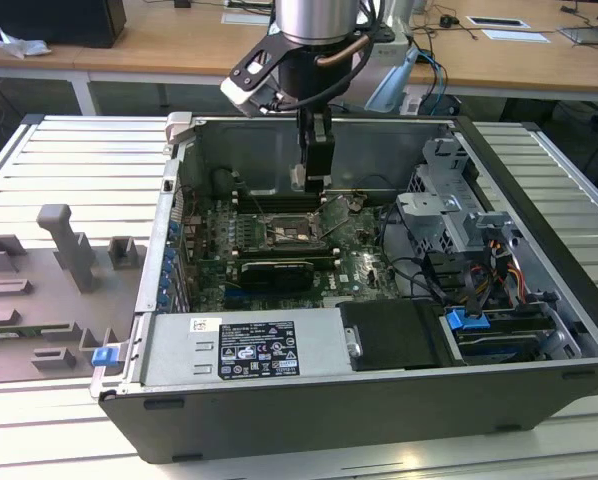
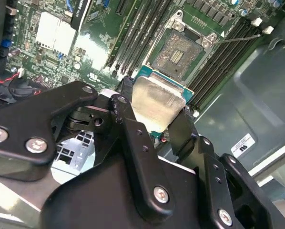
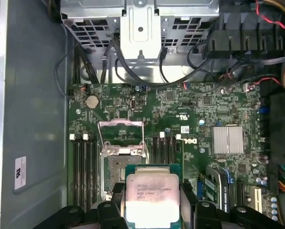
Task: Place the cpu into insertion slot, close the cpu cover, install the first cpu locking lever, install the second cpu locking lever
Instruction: 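Place the cpu into insertion slot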
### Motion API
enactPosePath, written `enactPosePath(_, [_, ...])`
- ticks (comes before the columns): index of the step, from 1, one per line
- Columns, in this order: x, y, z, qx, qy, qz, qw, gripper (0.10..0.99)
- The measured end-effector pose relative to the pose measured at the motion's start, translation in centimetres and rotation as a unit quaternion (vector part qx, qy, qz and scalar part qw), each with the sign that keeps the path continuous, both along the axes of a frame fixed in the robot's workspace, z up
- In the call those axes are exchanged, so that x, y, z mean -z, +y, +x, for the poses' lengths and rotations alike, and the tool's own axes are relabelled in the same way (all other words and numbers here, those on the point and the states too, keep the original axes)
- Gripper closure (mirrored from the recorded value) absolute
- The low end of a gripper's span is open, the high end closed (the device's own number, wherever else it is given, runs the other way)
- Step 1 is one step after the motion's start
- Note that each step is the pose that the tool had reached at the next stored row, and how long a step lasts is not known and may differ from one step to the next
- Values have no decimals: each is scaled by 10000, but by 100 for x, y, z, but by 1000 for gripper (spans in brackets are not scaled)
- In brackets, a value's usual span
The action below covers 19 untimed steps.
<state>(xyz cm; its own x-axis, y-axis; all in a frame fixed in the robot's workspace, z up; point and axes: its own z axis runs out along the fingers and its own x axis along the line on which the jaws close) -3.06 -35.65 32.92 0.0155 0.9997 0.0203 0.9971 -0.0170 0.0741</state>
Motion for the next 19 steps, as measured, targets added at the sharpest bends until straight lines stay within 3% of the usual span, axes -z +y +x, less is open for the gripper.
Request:
enactPosePath(4, [125,3,-1,-1,0,0,10000,545])
enactPosePath(11, [256,2,-1,-139,0,12,9999,545])
enactPosePath(19, [457,3,-18,-179,-4,16,9998,545])
